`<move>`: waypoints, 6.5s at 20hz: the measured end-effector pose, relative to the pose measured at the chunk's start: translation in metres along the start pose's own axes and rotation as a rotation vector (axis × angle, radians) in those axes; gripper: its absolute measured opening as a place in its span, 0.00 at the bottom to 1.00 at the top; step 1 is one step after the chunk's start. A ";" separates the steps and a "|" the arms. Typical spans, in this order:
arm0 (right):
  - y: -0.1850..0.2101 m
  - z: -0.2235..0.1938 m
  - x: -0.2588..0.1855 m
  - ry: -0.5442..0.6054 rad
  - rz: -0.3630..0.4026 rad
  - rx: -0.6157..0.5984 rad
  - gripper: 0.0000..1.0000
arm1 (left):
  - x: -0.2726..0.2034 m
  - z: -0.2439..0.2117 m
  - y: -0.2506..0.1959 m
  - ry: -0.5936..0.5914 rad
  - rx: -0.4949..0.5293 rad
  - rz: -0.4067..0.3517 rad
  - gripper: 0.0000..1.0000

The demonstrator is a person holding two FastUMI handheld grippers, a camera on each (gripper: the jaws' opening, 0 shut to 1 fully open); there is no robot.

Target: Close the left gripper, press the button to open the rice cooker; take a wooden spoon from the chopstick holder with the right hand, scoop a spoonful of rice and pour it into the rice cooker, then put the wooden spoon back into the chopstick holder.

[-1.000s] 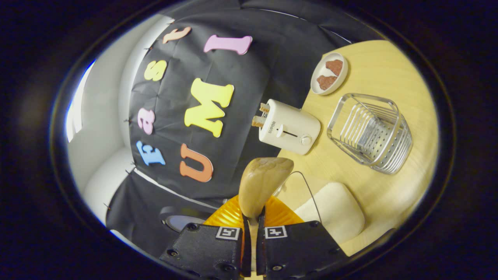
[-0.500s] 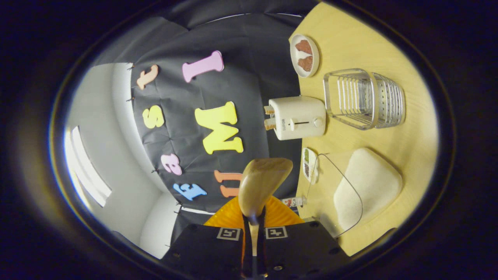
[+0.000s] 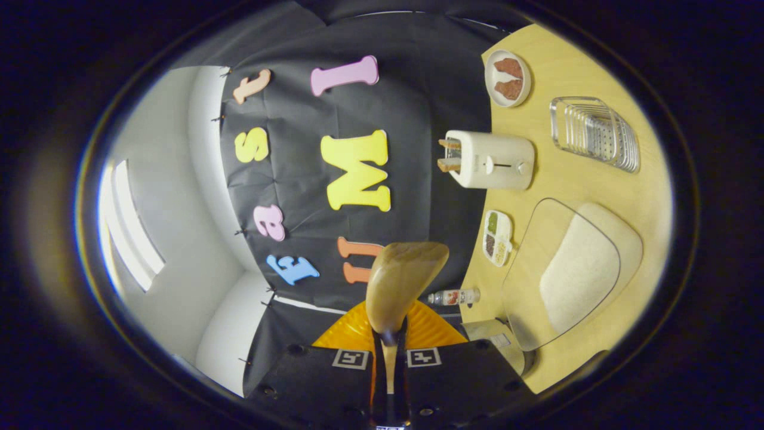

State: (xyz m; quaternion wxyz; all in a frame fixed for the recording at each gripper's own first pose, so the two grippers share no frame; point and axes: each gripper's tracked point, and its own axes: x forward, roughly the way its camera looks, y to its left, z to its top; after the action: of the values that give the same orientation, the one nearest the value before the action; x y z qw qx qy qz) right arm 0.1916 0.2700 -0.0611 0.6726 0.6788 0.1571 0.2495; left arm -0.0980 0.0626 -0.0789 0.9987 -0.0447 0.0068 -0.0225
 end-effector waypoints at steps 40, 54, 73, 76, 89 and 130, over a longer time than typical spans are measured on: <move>0.000 -0.273 0.129 0.234 0.008 -1.698 0.10 | -0.031 -0.030 0.078 0.007 -0.001 0.098 0.95; 0.027 -0.285 0.102 0.126 0.062 -1.923 0.10 | -0.030 -0.027 0.078 0.003 -0.007 0.119 0.94; 0.099 -0.049 -0.014 -0.088 -0.094 -1.706 0.12 | 0.011 -0.009 0.022 -0.034 -0.002 0.132 0.94; 0.095 -0.007 -0.029 -0.131 -0.124 -1.696 0.12 | 0.022 -0.008 0.009 -0.034 0.017 0.123 0.95; 0.004 0.171 -0.047 -0.231 -0.399 -1.562 0.13 | 0.066 -0.012 -0.027 -0.051 0.025 0.087 0.94; 0.039 0.052 -0.232 -0.279 -0.387 -1.578 1.00 | 0.151 0.118 0.051 -0.064 0.055 0.063 0.95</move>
State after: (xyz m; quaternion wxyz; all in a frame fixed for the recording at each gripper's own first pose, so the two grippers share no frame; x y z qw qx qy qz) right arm 0.0242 0.0973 -0.0500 0.9962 -0.0077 -0.0352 0.0796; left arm 0.0565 0.1169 0.0323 0.9995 -0.0178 -0.0241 0.0105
